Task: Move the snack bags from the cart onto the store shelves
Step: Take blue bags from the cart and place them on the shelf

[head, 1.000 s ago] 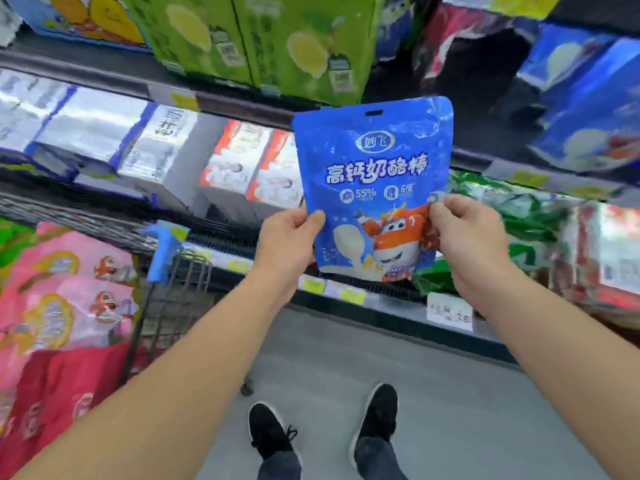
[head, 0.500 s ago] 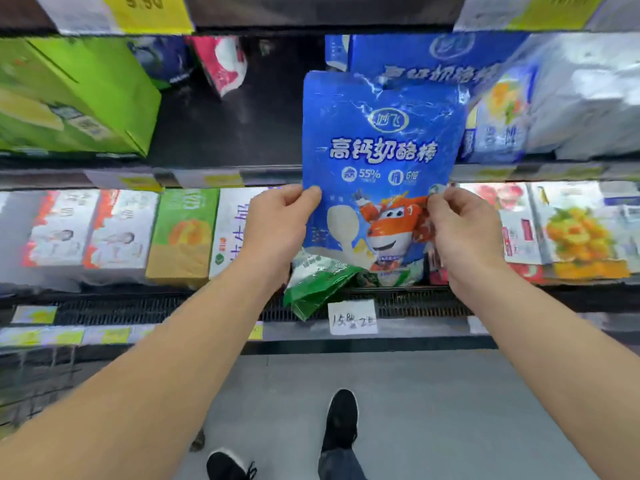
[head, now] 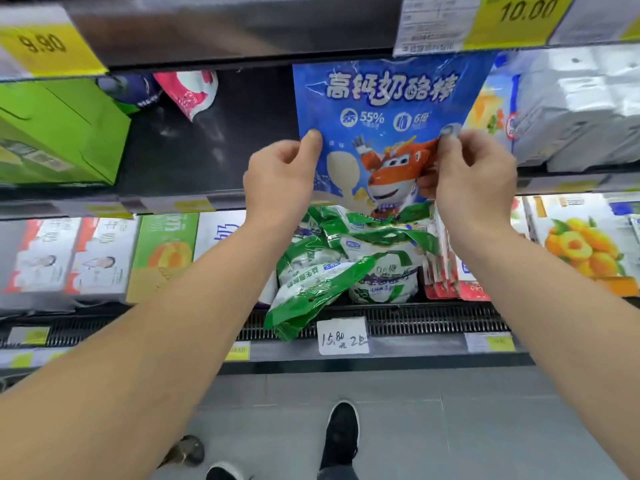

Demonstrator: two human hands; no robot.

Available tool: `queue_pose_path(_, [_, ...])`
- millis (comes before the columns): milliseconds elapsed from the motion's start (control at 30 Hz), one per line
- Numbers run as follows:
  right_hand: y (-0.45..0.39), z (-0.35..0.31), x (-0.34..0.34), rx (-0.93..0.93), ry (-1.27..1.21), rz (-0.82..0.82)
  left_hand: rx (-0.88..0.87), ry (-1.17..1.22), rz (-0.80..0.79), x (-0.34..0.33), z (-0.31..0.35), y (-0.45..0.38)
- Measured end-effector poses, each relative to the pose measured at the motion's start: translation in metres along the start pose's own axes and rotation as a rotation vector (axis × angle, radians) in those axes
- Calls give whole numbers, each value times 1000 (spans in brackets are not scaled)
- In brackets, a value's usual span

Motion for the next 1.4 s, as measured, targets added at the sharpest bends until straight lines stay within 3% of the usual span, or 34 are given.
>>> queue_pose_path(167, [7,9,-5,-40,-107,-88,167,172,-128,-6,-16,14])
queue_pose_path(300, [9,18,-9,-48,-95,-142,112,199,-109,-6,-13,13])
queue_pose_path(667, [-31,7,-24,13,46,-34,143,218,19,-20,-18,-22])
queue_pose_path(933, [-50,8,-25,52,35,11,21,149,50,-28,-22,-29])
queue_pose_path(1100, [-32,15,-20,38,12,-54,-12,97,4,-24,-25,-26])
queue_pose_path(1400, [-38,24,-20,22,39,-3,-12,37,-33,-21,-23,-20])
Point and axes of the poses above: each hand's wrist, its own y-axis away from the middle knuckle, its own x-axis out of the back of the hand, z = x × y, the point moved 5 cm from there along -y, towards the middle knuckle, and after that the axes turned 14 degrees about y, right-handed, at the moved point
